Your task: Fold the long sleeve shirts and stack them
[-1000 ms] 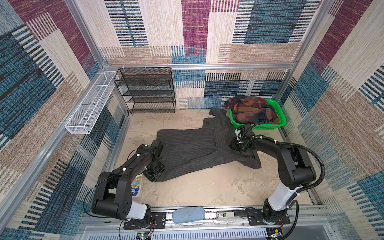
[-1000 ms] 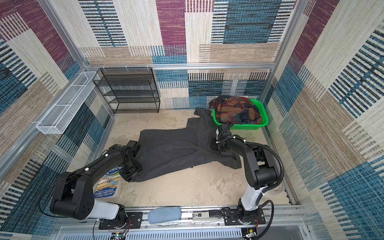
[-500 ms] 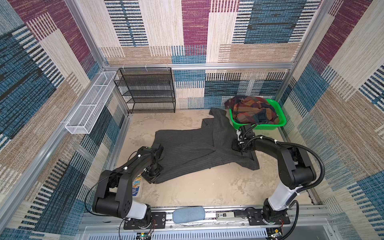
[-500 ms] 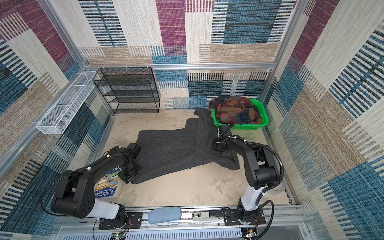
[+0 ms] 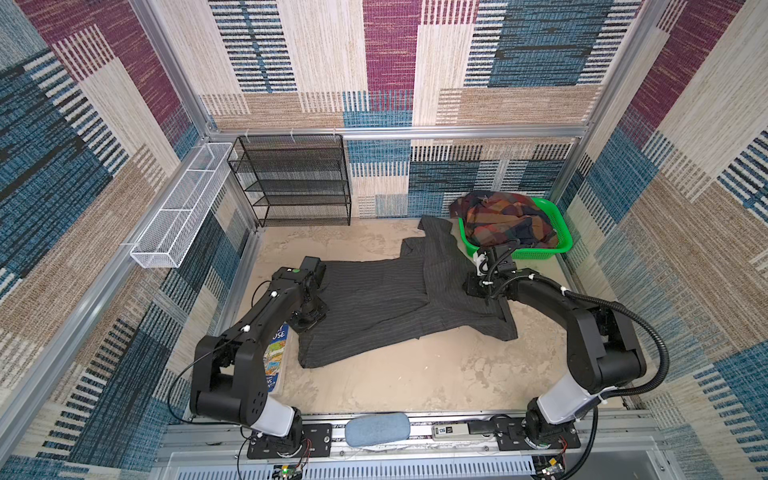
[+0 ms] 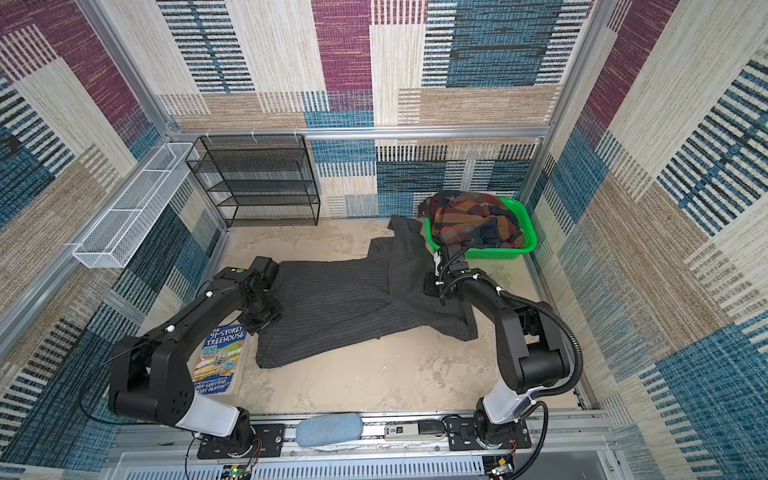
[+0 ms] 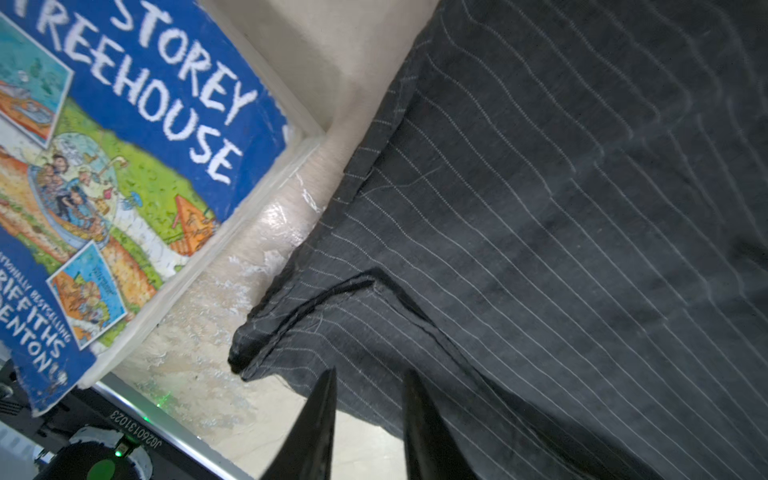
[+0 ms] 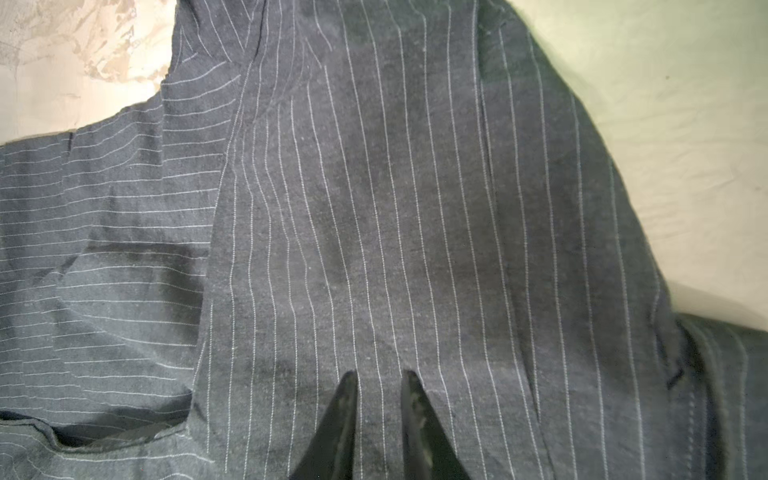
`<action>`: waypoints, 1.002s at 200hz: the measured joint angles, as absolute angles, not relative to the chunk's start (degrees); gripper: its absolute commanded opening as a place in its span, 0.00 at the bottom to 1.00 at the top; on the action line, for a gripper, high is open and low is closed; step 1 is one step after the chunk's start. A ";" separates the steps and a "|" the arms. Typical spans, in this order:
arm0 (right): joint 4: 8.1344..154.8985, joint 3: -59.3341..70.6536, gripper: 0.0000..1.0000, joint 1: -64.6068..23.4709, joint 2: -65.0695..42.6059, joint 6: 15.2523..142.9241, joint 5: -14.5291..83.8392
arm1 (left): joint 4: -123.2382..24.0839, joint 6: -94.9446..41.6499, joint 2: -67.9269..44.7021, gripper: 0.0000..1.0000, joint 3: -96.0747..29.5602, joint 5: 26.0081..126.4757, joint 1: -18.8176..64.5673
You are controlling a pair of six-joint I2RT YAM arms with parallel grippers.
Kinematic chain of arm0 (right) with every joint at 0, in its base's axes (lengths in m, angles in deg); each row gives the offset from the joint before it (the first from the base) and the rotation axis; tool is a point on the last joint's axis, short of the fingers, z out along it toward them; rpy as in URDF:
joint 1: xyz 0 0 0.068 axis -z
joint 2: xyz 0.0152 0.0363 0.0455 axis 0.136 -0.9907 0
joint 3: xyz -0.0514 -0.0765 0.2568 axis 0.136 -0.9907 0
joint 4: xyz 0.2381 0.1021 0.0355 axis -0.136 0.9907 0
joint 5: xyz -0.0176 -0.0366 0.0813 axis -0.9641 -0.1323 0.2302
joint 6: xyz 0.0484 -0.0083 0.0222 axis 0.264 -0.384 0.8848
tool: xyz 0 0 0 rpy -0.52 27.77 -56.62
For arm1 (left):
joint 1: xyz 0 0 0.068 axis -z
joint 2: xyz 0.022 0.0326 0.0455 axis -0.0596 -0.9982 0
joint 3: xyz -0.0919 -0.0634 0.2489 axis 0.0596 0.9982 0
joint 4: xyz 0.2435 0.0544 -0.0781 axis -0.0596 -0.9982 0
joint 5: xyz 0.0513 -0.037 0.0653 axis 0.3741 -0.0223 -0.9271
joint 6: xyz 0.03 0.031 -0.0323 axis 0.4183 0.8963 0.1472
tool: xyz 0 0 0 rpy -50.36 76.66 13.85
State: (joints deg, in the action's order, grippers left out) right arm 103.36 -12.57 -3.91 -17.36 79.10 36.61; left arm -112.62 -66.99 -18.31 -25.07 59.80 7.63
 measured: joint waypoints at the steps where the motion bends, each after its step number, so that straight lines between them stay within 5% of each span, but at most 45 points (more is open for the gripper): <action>1: 103.38 -12.57 0.23 -3.95 -17.36 79.10 36.61 | -112.65 -66.90 -18.44 0.32 -25.09 59.80 7.63; 49: 103.64 -12.66 0.22 -5.31 -16.73 78.93 37.44 | -112.58 -62.31 -24.41 0.41 -23.84 61.24 7.70; 136: 103.54 -13.46 0.21 -5.99 -16.55 78.95 38.08 | -106.13 -58.31 -30.15 0.39 -22.86 61.33 7.74; 200: 103.01 -13.75 0.20 -5.99 -16.27 78.95 38.10 | -104.23 -58.33 -29.85 0.10 -21.72 61.57 8.07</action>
